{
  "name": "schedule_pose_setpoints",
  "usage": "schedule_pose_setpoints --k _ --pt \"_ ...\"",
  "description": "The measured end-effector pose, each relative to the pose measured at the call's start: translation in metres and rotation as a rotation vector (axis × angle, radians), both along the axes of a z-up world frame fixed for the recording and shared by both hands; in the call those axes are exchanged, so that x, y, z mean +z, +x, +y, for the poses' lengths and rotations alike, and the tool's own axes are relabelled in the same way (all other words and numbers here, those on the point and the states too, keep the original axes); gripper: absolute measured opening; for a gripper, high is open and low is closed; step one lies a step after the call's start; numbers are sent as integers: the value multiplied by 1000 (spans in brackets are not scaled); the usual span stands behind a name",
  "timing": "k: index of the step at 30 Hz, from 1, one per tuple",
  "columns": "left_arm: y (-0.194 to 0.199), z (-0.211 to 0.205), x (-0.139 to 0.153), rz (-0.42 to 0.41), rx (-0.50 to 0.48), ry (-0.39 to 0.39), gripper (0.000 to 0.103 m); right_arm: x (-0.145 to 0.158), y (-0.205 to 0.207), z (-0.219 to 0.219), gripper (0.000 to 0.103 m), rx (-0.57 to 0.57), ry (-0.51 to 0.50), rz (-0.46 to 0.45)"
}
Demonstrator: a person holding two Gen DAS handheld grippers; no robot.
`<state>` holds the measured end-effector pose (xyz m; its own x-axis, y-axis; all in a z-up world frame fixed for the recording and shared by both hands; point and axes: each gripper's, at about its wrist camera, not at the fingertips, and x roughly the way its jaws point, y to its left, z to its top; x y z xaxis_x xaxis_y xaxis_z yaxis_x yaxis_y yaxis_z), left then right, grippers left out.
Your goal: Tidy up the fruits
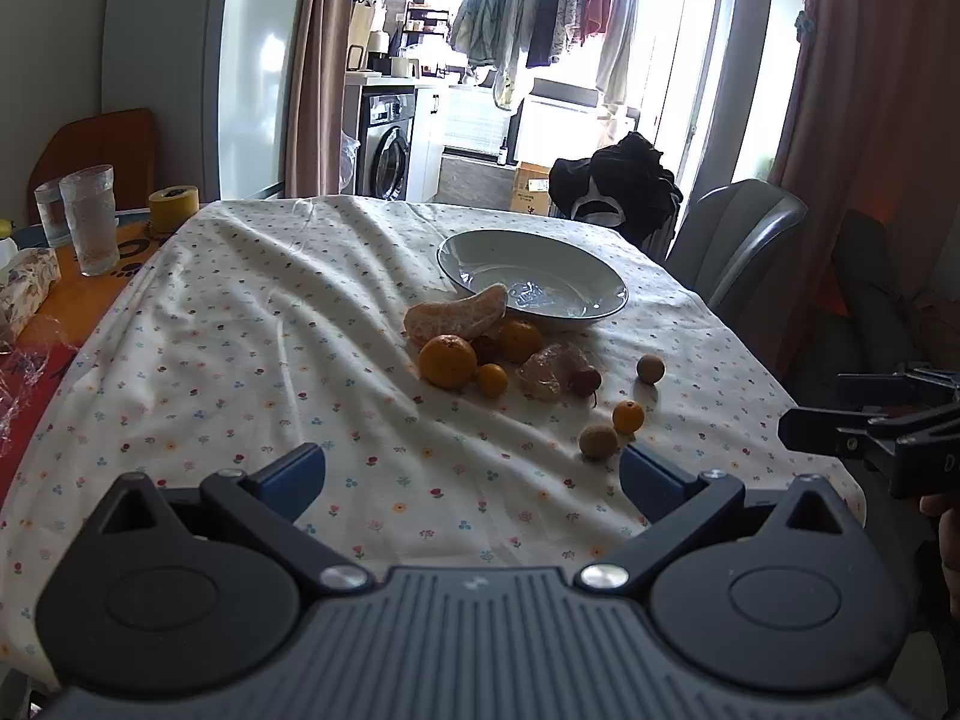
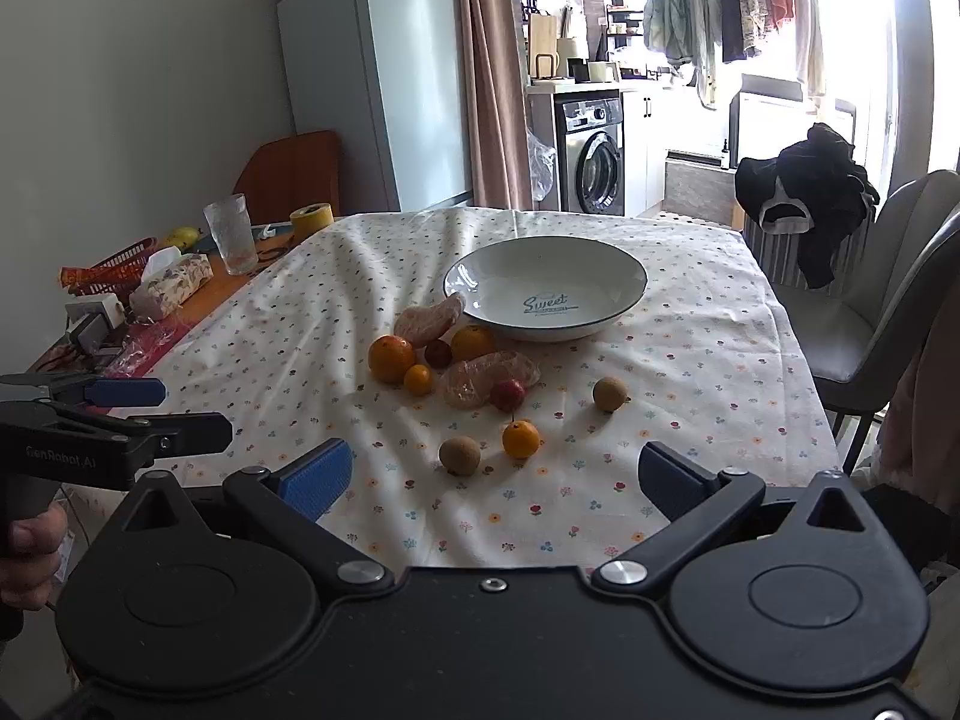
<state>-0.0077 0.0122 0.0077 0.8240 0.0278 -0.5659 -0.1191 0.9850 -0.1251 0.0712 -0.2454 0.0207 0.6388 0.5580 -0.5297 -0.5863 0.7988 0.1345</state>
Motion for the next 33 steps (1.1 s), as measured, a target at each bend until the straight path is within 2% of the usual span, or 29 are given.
schedule_pose_setpoints --k 17,33 --pt "8 -6 -6 5 13 6 103 -9 13 -5 103 14 12 11" --pt "33 -16 -27 -7 -5 -4 101 -40 41 -21 103 -30 61 35"
